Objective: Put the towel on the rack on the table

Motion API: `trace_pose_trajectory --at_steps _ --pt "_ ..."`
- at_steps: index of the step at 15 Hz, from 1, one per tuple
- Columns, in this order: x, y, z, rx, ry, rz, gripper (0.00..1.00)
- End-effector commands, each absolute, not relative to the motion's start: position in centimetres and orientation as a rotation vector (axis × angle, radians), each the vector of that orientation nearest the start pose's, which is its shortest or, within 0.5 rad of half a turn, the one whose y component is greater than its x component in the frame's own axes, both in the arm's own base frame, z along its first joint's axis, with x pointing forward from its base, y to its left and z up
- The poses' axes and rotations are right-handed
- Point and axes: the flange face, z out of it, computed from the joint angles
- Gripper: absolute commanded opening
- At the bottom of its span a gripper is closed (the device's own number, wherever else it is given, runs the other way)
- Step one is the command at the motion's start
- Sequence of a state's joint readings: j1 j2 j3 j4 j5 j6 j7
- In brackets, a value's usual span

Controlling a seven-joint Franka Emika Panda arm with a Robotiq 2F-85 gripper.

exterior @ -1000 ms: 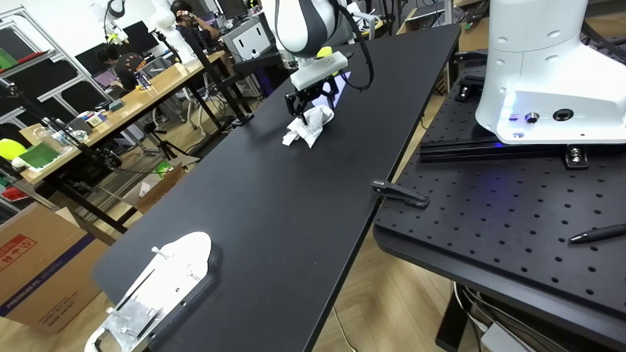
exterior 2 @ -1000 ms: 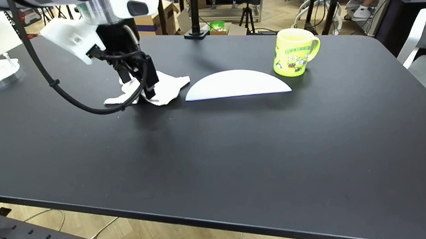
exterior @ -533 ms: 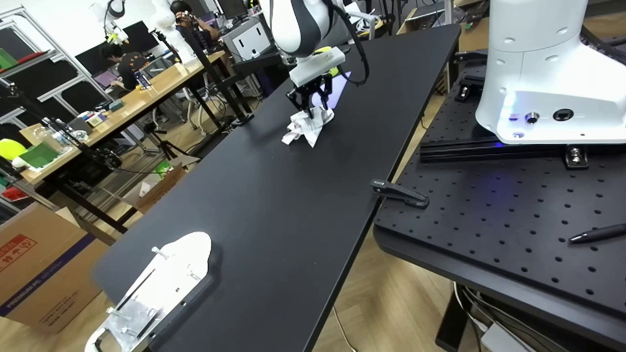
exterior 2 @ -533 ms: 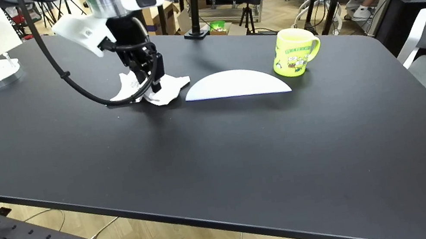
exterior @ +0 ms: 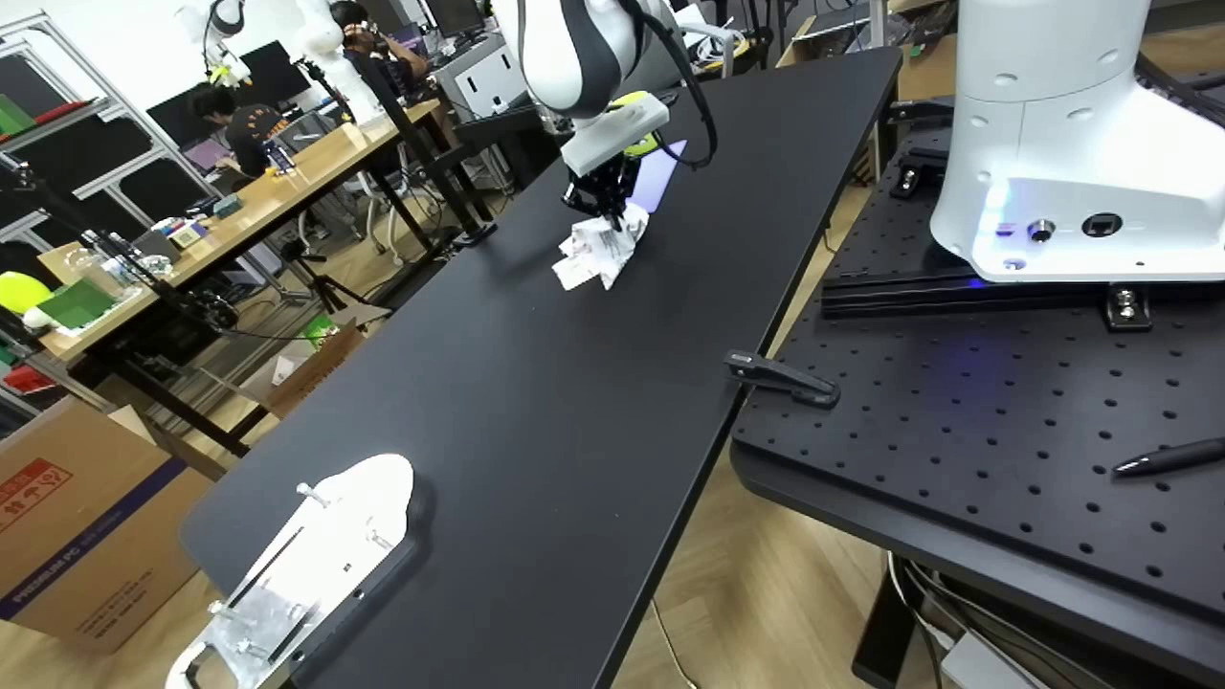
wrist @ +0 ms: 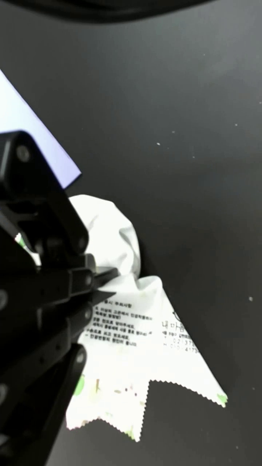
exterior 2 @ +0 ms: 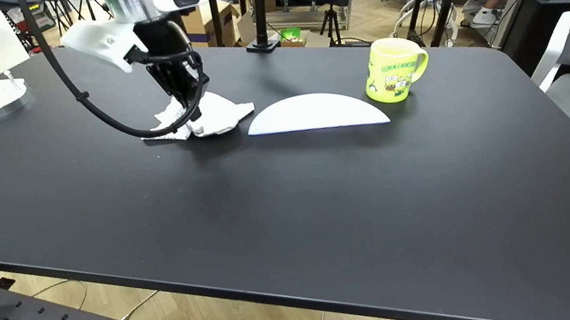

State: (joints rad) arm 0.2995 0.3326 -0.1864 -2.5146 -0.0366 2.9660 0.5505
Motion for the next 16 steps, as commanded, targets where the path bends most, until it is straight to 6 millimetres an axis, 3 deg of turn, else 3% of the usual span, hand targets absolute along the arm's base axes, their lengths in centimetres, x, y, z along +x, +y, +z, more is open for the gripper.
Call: trace_pose_trajectory --at_steps 1,5,9,13,16 --pt "46.4 8.0 18.8 -3.125 0.493 -0.183 0.01" --pt "45.7 11.6 22.7 -3.172 0.357 -0.099 0.01" --pt "46.3 14.3 28.8 -3.236 0.222 -0.063 0.01" --pt "47.5 15.5 35.1 -3.272 0.175 -0.086 0.01" --pt "48.6 15.3 39.7 -3.292 0.188 -0.133 0.01"
